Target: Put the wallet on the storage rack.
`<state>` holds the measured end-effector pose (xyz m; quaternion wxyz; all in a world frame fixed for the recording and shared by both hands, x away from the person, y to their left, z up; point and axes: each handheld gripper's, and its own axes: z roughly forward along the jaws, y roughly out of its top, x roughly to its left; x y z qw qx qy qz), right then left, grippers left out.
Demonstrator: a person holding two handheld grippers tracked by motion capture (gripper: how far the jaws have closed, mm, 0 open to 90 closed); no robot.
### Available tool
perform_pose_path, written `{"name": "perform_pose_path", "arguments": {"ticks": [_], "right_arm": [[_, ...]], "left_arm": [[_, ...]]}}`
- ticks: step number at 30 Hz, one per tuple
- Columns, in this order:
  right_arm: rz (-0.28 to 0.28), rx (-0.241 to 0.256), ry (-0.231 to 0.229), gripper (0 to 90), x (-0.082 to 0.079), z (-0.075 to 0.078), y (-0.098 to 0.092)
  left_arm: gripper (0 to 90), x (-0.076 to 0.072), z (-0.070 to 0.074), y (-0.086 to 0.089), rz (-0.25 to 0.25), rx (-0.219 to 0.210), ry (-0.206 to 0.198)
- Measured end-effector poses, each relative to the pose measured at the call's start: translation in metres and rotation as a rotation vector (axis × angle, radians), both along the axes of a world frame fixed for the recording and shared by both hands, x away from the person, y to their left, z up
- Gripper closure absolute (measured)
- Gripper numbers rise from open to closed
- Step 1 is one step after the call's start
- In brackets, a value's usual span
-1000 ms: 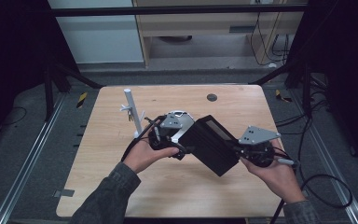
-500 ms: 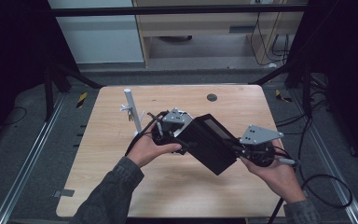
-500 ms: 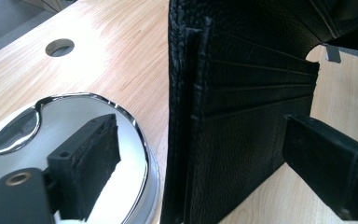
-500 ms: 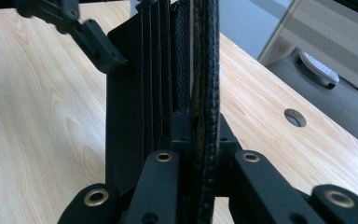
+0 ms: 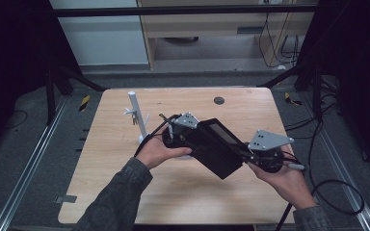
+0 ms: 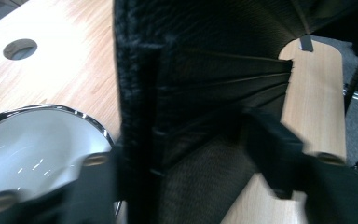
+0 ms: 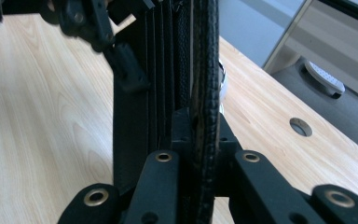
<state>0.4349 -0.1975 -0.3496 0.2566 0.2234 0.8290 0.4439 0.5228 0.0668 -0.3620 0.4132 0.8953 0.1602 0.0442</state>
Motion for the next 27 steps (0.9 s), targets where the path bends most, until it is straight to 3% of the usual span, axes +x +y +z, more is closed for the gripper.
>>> {"name": "perform_pose_path", "arguments": {"ticks": [3,4,7,11,14,17,20,24,27], "right_arm": [[-0.006,-0.005,0.0,84.0,0.002,-0.007,-0.002],[-0.012,-0.006,0.003,83.2,0.003,-0.012,-0.004],[-0.023,-0.015,0.003,82.0,0.004,-0.017,-0.004],[-0.028,0.019,0.008,80.9,0.006,-0.027,-0.004],[-0.023,0.046,0.03,69.0,0.007,-0.036,-0.002],[-0.001,0.06,0.081,54.8,0.006,-0.049,0.001],[0.014,0.073,0.127,41.6,0.006,-0.063,0.002],[-0.052,0.095,0.171,23.5,0.01,-0.086,-0.001],[-0.175,0.089,0.188,16.5,0.02,-0.102,-0.006]], "left_arm": [[61.5,-0.003,0.004,0.001,-0.004,0.01,0.023],[70.9,-0.004,0.006,0.001,-0.003,0.014,0.028],[78.5,-0.008,0.016,0.002,-0.001,0.036,0.021],[79.4,-0.013,0.032,-0.003,0.02,0.088,0.011],[79.7,-0.015,0.043,-0.004,0.033,0.128,-0.011],[79.8,-0.013,0.053,-0.004,0.066,0.171,-0.026],[79.8,-0.009,0.063,0.0,0.093,0.185,-0.028],[79.8,-0.007,0.077,0.006,0.119,0.176,-0.025],[79.8,-0.006,0.086,0.012,0.147,0.187,-0.038]]}}
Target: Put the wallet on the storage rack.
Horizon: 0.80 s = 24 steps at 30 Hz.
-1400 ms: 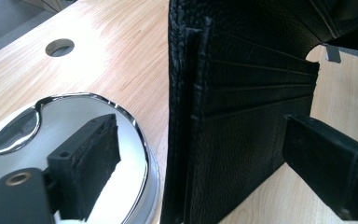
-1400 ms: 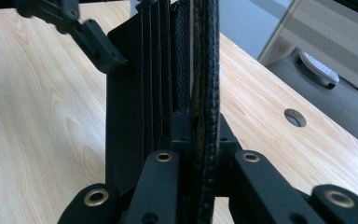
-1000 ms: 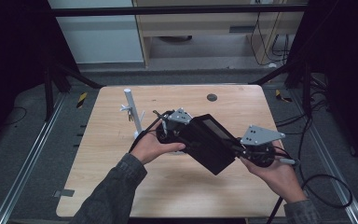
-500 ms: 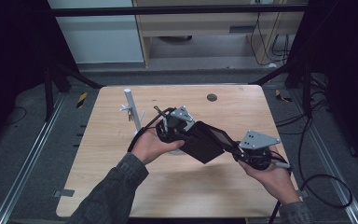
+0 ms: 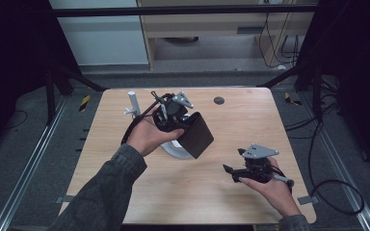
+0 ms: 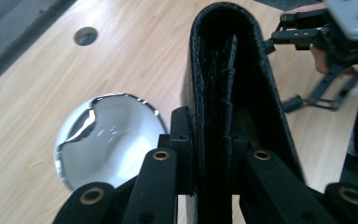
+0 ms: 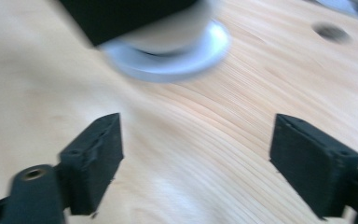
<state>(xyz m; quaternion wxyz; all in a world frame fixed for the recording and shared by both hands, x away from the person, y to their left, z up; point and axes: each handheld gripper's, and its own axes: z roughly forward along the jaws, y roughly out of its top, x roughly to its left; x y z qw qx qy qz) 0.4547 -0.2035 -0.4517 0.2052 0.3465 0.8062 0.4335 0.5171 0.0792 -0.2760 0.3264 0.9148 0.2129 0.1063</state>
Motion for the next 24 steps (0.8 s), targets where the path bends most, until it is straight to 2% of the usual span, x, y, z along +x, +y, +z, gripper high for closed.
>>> {"name": "perform_pose_path", "arguments": {"ticks": [3,6,8,10,13,17,20,24], "right_arm": [[-0.124,0.038,0.033,10.4,0.01,-0.013,-0.008],[-0.217,0.018,0.028,8.9,0.014,-0.019,-0.015],[-0.256,0.007,0.045,7.8,0.015,-0.025,-0.019],[-0.27,-0.012,0.054,6.9,0.015,-0.029,-0.02],[-0.302,-0.028,0.069,6.6,0.016,-0.032,-0.021],[-0.31,-0.03,0.081,6.4,0.017,-0.033,-0.02],[-0.317,-0.041,0.106,6.4,0.019,-0.038,-0.022],[-0.334,-0.041,0.141,6.3,0.022,-0.043,-0.026]], "left_arm": [[79.8,0.002,0.007,0.008,0.019,-0.019,0.01],[79.8,0.004,0.015,0.016,0.042,-0.035,0.008],[79.8,0.005,0.02,0.02,0.055,-0.032,-0.001],[79.7,0.005,0.024,0.025,0.073,-0.046,-0.005],[79.8,0.005,0.032,0.032,0.091,-0.043,-0.009],[79.8,0.004,0.039,0.038,0.111,-0.027,-0.02],[79.8,0.006,0.041,0.04,0.115,-0.01,-0.026],[79.8,0.012,0.038,0.041,0.127,-0.008,-0.022]]}}
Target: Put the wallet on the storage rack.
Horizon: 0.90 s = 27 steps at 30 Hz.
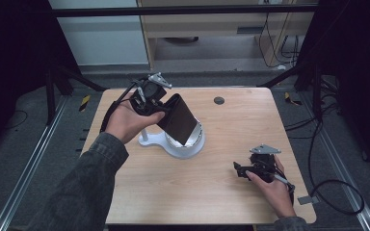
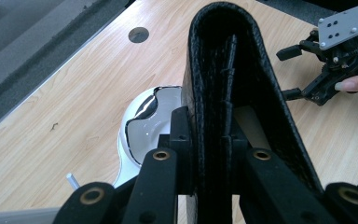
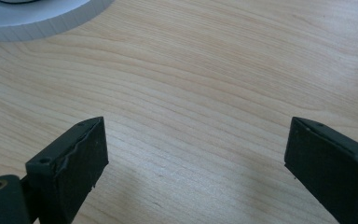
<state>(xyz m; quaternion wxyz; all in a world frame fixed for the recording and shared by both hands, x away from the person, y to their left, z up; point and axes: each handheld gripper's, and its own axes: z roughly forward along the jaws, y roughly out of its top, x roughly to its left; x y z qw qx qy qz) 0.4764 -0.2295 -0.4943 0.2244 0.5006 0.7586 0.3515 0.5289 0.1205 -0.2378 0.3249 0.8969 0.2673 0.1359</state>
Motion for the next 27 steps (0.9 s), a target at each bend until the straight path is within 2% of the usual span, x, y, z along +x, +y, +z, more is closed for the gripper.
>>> {"name": "perform_pose_path", "arguments": {"ticks": [1,9,13,15,17,23,27], "right_arm": [[-0.008,0.011,0.007,6.3,0.0,-0.001,-0.001],[-0.059,0.007,0.04,6.7,0.004,-0.007,-0.008],[-0.063,-0.009,0.06,6.4,0.004,-0.011,-0.009],[-0.07,-0.037,0.073,6.4,0.004,-0.013,-0.008],[-0.067,-0.047,0.06,5.9,0.002,-0.015,-0.007],[-0.072,-0.03,0.032,3.1,0.001,-0.019,-0.006],[-0.074,-0.031,0.033,3.1,0.001,-0.019,-0.006]], "left_arm": [[79.8,0.001,-0.001,0.0,0.005,-0.001,0.0],[79.8,0.006,-0.002,0.002,0.023,0.017,-0.006],[79.8,0.01,-0.004,0.001,0.02,0.022,-0.007],[79.8,0.012,-0.005,0.0,0.026,0.029,-0.014],[79.8,0.015,-0.007,0.001,0.026,0.041,-0.017],[79.8,0.021,-0.011,0.003,0.034,0.037,-0.014],[79.8,0.023,-0.014,0.003,0.039,0.041,-0.014]]}}
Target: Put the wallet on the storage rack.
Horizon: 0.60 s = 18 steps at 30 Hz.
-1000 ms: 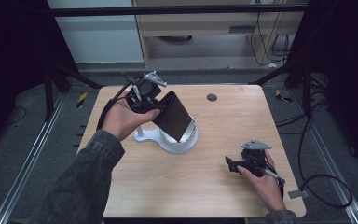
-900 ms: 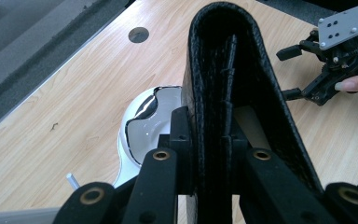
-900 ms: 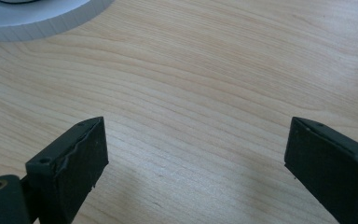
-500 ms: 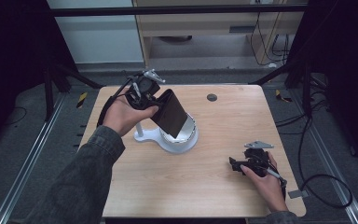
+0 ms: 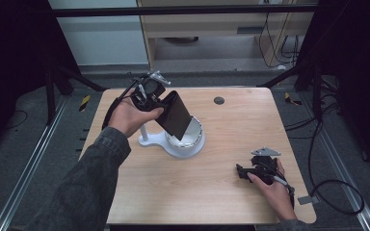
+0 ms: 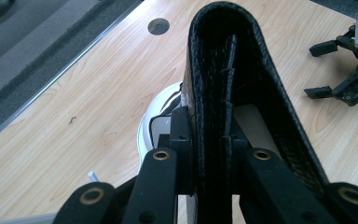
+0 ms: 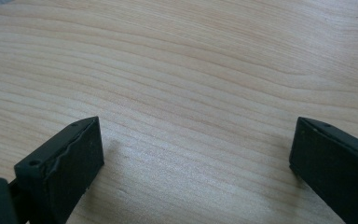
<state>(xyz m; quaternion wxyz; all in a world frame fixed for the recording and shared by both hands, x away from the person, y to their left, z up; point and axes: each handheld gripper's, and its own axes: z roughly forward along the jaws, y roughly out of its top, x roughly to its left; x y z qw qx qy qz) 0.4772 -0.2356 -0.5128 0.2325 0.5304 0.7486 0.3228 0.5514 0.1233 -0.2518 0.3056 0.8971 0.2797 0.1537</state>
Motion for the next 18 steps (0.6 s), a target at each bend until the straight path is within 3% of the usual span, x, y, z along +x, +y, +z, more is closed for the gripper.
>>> {"name": "perform_pose_path", "arguments": {"ticks": [5,18], "right_arm": [[0.0,0.0,0.0,3.1,0.0,0.0,0.0],[-0.001,0.001,0.0,3.1,-0.0002,0.0,0.0]], "left_arm": [[79.8,0.0017,-0.0058,-0.0019,-0.002,0.001,0.004],[79.8,-0.0048,-0.0048,-0.0097,-0.034,-0.004,0.002]]}}
